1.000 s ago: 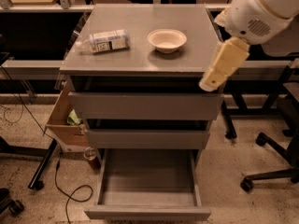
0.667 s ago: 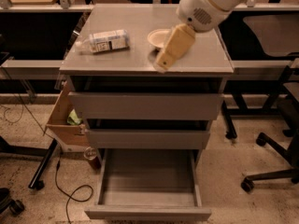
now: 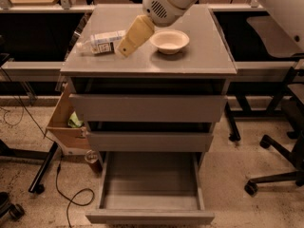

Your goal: Place blue plastic bottle into bottom drawer

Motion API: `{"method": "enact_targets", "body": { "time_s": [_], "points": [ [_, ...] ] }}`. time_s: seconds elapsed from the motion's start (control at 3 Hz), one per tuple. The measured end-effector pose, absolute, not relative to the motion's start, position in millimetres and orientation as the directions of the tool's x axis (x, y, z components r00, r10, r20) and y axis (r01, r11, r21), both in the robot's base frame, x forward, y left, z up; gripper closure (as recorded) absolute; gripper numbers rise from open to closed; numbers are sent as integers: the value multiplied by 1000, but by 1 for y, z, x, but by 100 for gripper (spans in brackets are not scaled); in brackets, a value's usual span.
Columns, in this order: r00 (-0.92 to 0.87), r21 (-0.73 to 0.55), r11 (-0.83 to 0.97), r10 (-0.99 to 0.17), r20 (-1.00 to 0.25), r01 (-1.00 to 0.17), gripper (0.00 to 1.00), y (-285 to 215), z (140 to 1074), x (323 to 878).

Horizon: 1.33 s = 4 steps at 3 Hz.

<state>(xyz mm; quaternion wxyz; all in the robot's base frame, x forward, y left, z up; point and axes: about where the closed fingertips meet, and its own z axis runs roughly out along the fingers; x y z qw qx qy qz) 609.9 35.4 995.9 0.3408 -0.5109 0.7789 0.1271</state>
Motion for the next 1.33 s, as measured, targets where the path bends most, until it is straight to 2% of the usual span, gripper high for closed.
{"method": "enact_targets", "body": {
  "time_s": [0.67, 1.33],
  "points": [
    [-247, -150, 476, -672, -698, -867, 0, 40, 990, 625],
    [-184, -136, 508, -530, -828, -851, 0, 66, 944, 737]
  ]
}}
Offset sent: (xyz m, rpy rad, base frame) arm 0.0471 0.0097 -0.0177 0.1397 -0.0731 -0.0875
